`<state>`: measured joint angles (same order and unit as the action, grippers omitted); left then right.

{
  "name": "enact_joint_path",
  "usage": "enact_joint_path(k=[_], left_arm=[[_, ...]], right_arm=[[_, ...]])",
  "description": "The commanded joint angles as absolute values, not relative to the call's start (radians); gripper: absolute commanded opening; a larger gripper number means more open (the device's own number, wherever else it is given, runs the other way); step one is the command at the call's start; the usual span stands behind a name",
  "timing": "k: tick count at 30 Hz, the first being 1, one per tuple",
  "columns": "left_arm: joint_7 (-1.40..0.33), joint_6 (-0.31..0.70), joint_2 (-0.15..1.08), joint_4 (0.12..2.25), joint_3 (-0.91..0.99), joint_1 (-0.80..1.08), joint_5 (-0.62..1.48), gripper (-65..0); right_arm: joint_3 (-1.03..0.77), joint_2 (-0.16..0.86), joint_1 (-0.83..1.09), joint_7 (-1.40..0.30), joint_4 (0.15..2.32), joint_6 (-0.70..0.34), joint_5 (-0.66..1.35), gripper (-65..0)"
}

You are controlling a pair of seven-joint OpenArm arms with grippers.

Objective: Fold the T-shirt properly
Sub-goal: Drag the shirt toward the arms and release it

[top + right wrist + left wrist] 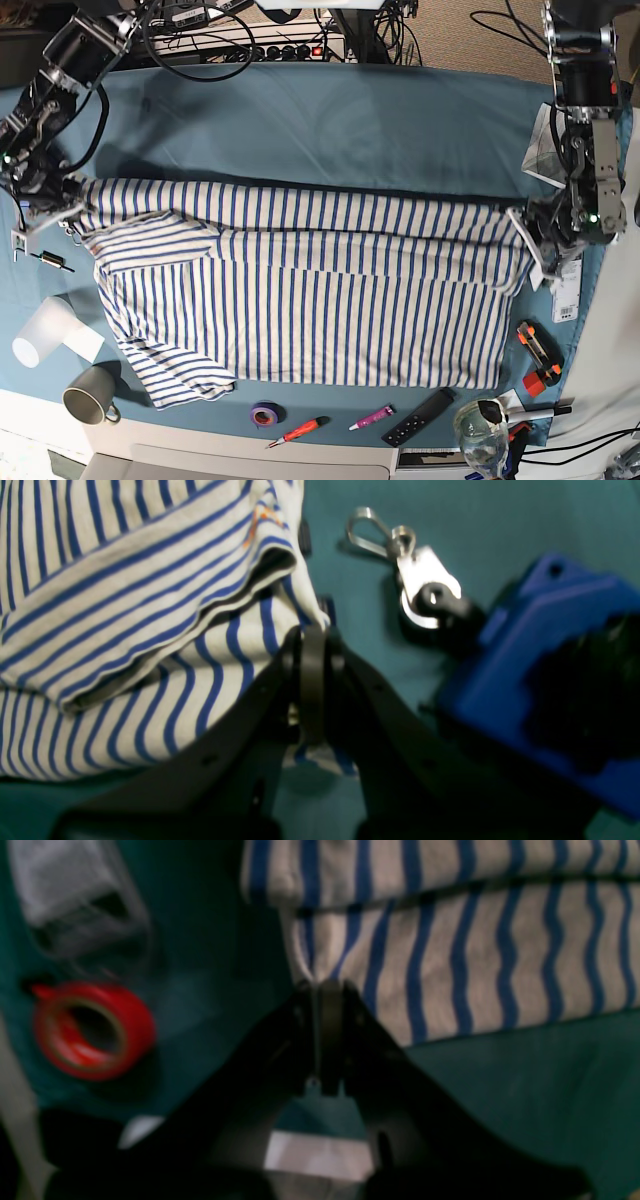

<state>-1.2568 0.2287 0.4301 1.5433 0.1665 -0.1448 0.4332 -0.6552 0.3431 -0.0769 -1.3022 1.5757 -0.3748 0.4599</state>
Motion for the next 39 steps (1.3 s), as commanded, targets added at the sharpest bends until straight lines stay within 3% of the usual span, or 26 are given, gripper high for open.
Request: enact_joint_path(k=[1,12,20,28,39], left_arm=[[-1.264,0.23,0.451,1.568,0.173,-0.15,0.427,-65.0],[-1.245,0.232,0.452,1.794,0.194,0.041,0.351,-65.0],[-1.226,0.233,0.452,1.924,0.379,0.202,0.418,-65.0],[-1.243,0.29,0.451,1.94,0.467,0.305,0.553,-65.0],[-1.264,0.289,0.451,1.941,0.469,0.402,0.53,-65.0]], right_arm=[[-0.673,0.366,-0.078,-1.293,1.594,-0.385,0.469,-65.0],[-0.722,0.366,0.062,-1.309,1.692,-0.41,0.497,-65.0],[-0.744,0.365,0.118,-1.324,1.692,-0.406,0.498,-65.0],[-0.833,0.366,0.161,-1.364,1.692,-0.404,0.498,-65.0],[-0.939,0.366,0.216,-1.396,1.695,-0.434,0.507,-65.0]])
